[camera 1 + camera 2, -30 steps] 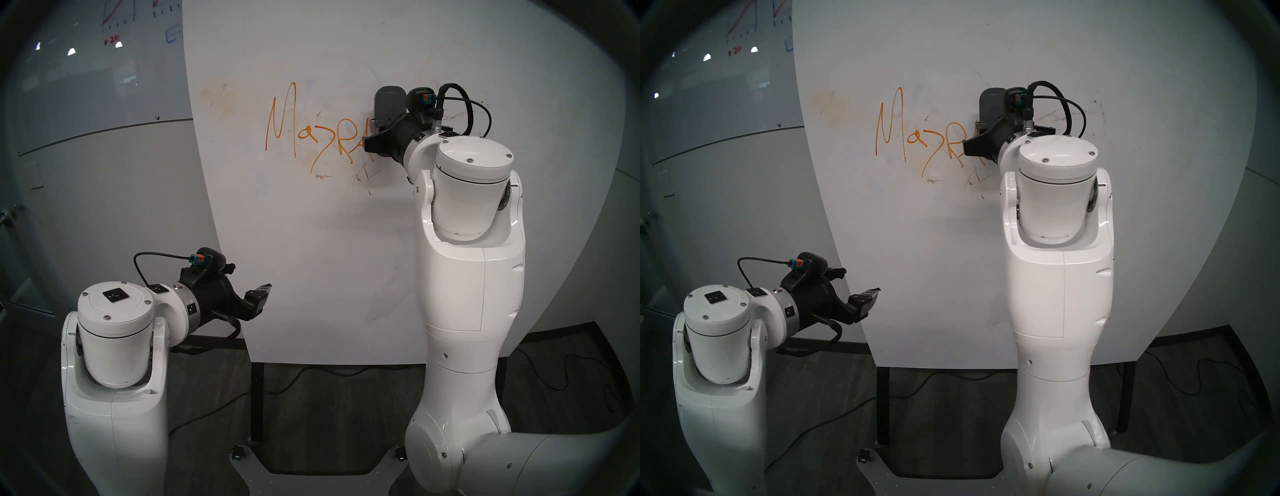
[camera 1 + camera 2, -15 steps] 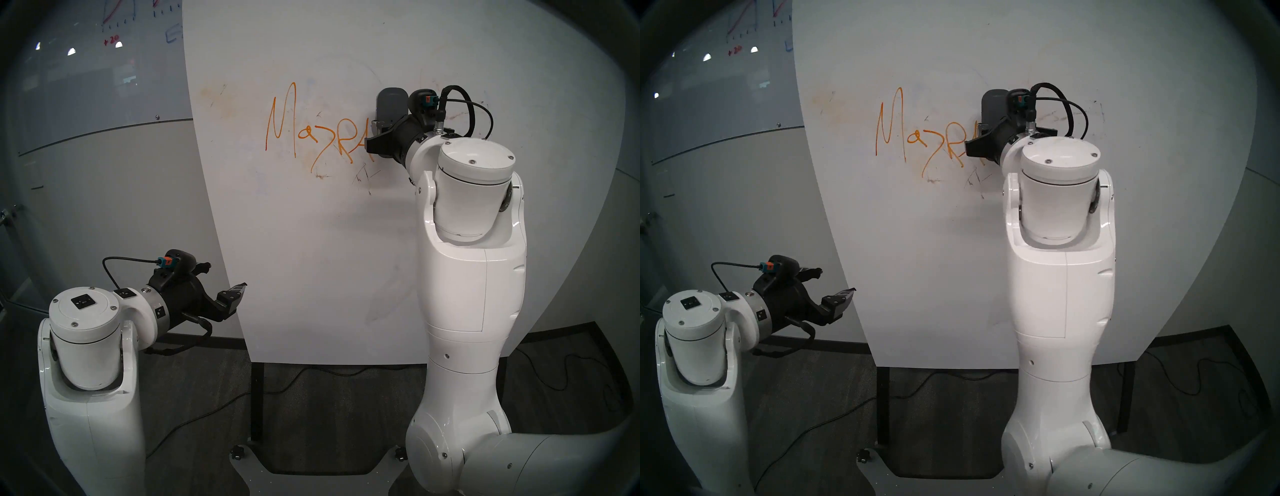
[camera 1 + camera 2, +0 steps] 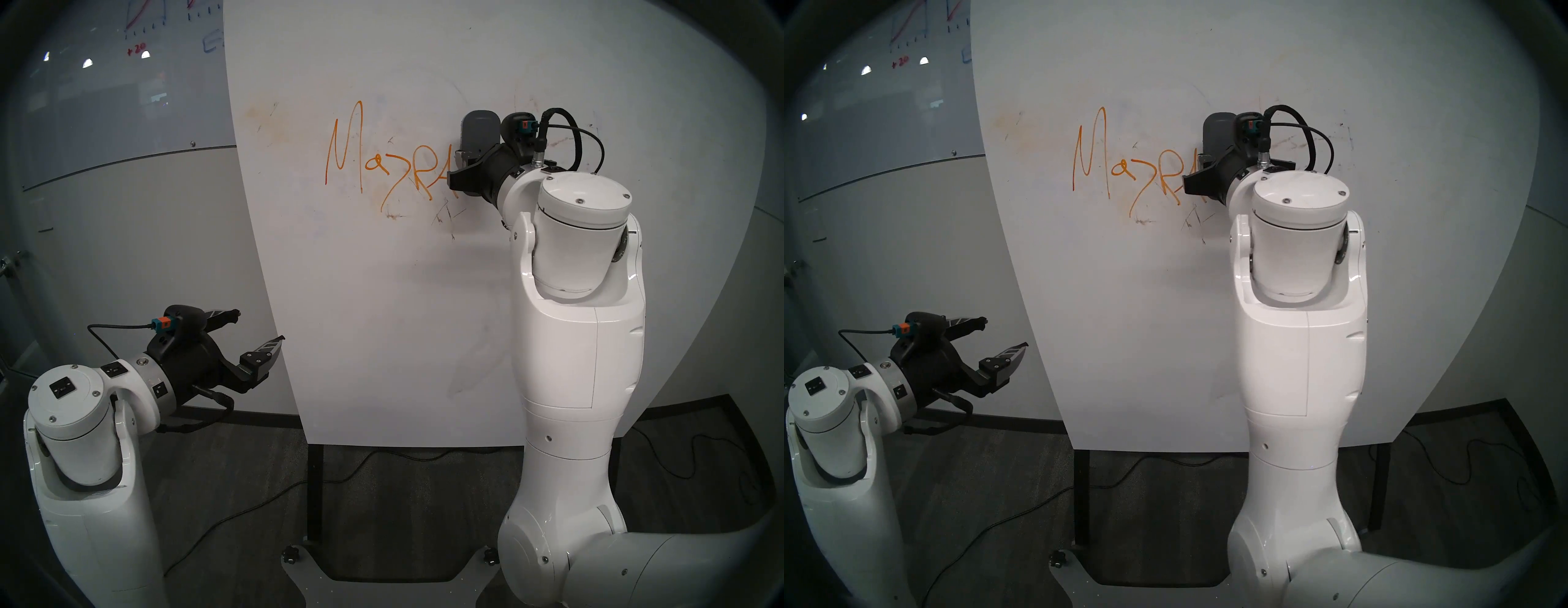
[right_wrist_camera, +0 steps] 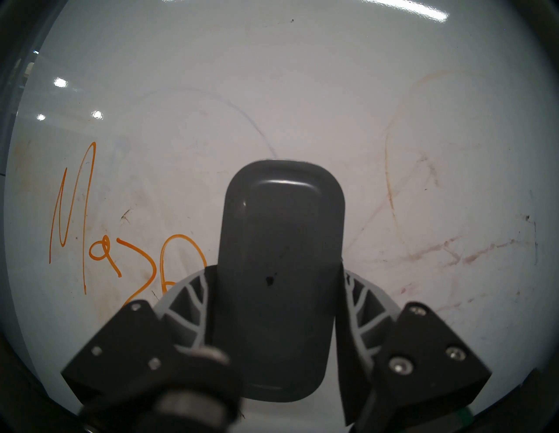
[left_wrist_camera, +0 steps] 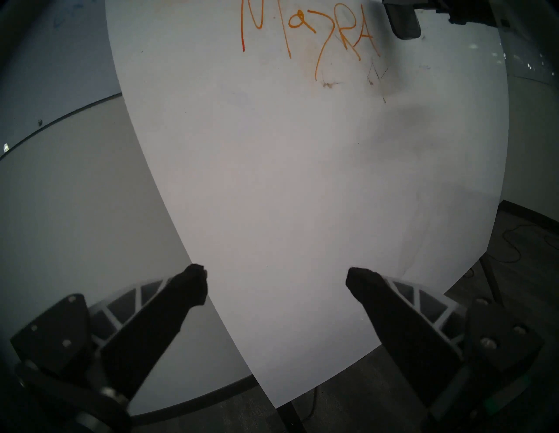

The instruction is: Erase all marks on the whiteboard with the eraser

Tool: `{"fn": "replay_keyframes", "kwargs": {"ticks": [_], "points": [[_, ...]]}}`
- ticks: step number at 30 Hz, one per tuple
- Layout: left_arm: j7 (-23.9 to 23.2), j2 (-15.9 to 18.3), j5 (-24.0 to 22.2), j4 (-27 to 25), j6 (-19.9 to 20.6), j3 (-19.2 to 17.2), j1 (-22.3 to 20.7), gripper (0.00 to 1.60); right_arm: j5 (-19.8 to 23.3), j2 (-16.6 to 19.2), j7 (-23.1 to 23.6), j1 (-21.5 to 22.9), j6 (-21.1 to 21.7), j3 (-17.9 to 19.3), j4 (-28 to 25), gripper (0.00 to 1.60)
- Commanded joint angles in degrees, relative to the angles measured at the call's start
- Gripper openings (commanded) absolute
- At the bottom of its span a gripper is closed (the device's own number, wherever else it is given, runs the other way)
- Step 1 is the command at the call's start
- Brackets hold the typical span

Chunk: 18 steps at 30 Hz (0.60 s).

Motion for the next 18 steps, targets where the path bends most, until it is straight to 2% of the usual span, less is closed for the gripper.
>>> {"fn": "replay_keyframes", "kwargs": {"ticks": [1,12,18], "points": [[-2.6,-2.4,-5.8,-1.3,-5.4,-3.5,0.7,1.6,0.1,0.2,0.2,0.6,-0.5,0.0,-1.2,0.0],[-5.7,-6.6,-14.5,-1.3,-14.4,-9.9,2.2,1.6,0.5,0.2,0.2,0.3,-0.5,-0.1,-1.2,0.0],[-6.6,-7.8,-18.6,-1.3,-18.5,-12.1,3.9,1.6,0.7,0.1,0.1,0.0,-0.5,-0.2,-1.2,0.0]]}}
